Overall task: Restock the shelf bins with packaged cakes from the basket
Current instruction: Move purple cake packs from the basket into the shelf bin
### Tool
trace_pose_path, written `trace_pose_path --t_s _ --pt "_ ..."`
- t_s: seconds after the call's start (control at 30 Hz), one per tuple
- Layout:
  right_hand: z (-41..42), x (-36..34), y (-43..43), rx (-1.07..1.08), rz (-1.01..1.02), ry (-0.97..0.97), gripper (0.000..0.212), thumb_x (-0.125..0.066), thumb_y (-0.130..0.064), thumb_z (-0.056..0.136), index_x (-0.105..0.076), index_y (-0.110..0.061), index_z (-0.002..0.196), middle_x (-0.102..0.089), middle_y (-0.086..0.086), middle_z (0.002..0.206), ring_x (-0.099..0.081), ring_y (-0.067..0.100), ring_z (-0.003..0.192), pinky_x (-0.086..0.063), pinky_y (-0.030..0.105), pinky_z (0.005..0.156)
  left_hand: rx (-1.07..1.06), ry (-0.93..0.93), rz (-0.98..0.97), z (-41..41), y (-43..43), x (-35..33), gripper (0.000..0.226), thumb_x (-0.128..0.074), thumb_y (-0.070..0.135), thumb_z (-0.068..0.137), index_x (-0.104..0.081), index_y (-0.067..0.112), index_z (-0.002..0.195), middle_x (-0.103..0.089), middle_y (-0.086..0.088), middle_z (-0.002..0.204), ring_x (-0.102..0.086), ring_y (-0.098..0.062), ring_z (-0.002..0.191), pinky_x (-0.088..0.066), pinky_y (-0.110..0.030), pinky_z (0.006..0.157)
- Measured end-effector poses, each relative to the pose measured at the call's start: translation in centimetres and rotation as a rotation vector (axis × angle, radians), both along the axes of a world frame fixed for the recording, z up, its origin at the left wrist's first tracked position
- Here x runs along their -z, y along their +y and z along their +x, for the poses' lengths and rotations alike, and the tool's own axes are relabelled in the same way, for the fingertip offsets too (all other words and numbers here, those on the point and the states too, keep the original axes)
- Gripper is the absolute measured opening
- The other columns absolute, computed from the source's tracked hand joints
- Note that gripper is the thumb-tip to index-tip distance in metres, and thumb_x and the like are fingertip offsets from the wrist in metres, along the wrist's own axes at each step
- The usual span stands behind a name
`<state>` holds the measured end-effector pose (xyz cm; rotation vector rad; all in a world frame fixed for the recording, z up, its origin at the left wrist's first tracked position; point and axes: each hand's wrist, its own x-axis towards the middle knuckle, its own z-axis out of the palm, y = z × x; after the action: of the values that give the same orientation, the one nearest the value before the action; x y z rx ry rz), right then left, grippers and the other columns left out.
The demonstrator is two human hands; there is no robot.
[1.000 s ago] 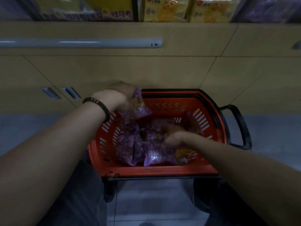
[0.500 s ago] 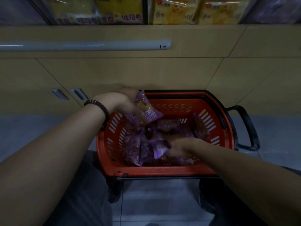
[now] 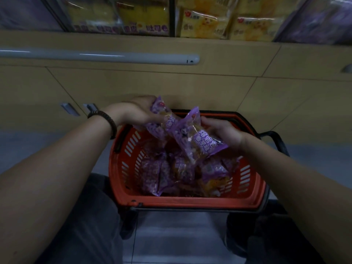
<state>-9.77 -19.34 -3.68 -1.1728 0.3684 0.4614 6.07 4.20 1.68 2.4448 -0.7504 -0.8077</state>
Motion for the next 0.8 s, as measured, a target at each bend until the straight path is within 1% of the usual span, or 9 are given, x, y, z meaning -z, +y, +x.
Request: trace_pose_path --t_s 0.07,0.1,0.17,0.33,0.47,0.57,0.67,0.73,0.8 --pt "0.0 -0.4 -0.5 -0.100 0.006 -0.023 0.039 -0.072 -0.049 0.083 -0.085 -0.013 0.090 -0.080 0.009 0.094 -0.078 0.017 0.078 -0.061 0.027 0.073 -0.006 0.038 -0.057 -0.2 -0.1 0.0 0.039 -0.079 0.051 0.090 -0.066 0.029 0.119 -0.074 0.010 0.110 -0.070 -0.009 0.100 -0.059 -0.033 0.089" --pt "-0.1 -0.7 -0.8 -0.164 -0.017 -0.027 0.049 -0.085 -0.053 0.070 -0.083 -0.015 0.101 -0.080 0.008 0.106 -0.078 0.018 0.091 -0.060 0.031 0.084 -0.009 0.069 -0.075 -0.2 -0.2 0.1 0.039 -0.079 0.053 0.089 -0.067 0.030 0.119 -0.076 0.010 0.111 -0.072 -0.010 0.101 -0.058 -0.033 0.090" --pt "0.1 -0.6 -1.7 -0.269 -0.030 0.033 0.068 -0.098 -0.043 0.054 -0.079 -0.011 0.111 -0.077 0.010 0.115 -0.076 0.022 0.099 -0.059 0.035 0.091 -0.010 0.117 -0.106 -0.2 -0.2 0.1 0.040 -0.079 0.055 0.089 -0.068 0.033 0.120 -0.078 0.011 0.113 -0.073 -0.011 0.103 -0.059 -0.034 0.093" --pt "0.1 -3.2 -2.3 -0.151 -0.117 0.083 0.024 -0.064 -0.010 0.087 -0.074 -0.003 0.107 -0.078 0.013 0.092 -0.076 0.023 0.074 -0.064 0.035 0.073 0.045 0.159 -0.220 -1.0 -0.2 -1.3 0.039 -0.075 0.054 0.093 -0.073 0.031 0.124 -0.080 0.009 0.116 -0.076 -0.012 0.108 -0.059 -0.039 0.101" --pt "-1.7 -5.4 -3.2 -0.059 -0.289 0.015 0.036 -0.066 -0.007 0.080 -0.069 0.007 0.113 -0.076 0.020 0.094 -0.074 0.029 0.072 -0.063 0.044 0.071 0.038 0.122 -0.262 -2.0 -0.3 -2.3 0.053 -0.078 0.062 0.087 -0.070 0.029 0.127 -0.080 0.008 0.117 -0.076 -0.015 0.110 -0.057 -0.043 0.105" --pt "-4.3 -7.6 -3.4 -0.061 -0.642 -0.231 0.031 -0.071 0.001 0.089 -0.067 0.004 0.119 -0.076 0.022 0.103 -0.071 0.025 0.086 -0.056 0.041 0.083 0.130 0.012 -0.224 -3.8 -1.0 -4.6 0.045 -0.079 0.062 0.086 -0.074 0.029 0.116 -0.081 0.014 0.105 -0.075 -0.007 0.101 -0.056 -0.029 0.093" --pt "-7.4 -10.8 -2.8 -0.119 -0.809 -0.384 0.044 -0.078 -0.014 0.085 -0.061 -0.003 0.123 -0.071 0.029 0.110 -0.065 0.021 0.097 -0.051 0.043 0.085 0.302 -0.082 -0.219 -5.9 -2.1 -8.2 0.045 -0.081 0.060 0.085 -0.076 0.021 0.106 -0.080 0.006 0.101 -0.076 -0.016 0.096 -0.059 -0.044 0.092" --pt "-9.6 -13.2 -2.9 -0.145 -0.905 -0.466 0.035 -0.072 -0.016 0.093 -0.061 -0.007 0.125 -0.072 0.020 0.108 -0.067 0.019 0.096 -0.053 0.047 0.086 0.383 -0.091 -0.204 -7.0 -2.9 -11.9 0.045 -0.084 0.053 0.083 -0.072 0.018 0.108 -0.079 0.001 0.106 -0.075 -0.021 0.100 -0.057 -0.054 0.094" --pt "-11.9 -16.4 -3.6 -0.102 -1.014 -0.510 0.023 -0.069 -0.018 0.099 -0.065 -0.011 0.121 -0.068 -0.007 0.089 -0.062 0.008 0.082 -0.050 0.039 0.077 0.459 -0.107 -0.148 -7.7 -4.0 -16.7 0.036 -0.087 0.045 0.085 -0.071 0.020 0.108 -0.079 0.001 0.104 -0.075 -0.021 0.098 -0.057 -0.054 0.093"
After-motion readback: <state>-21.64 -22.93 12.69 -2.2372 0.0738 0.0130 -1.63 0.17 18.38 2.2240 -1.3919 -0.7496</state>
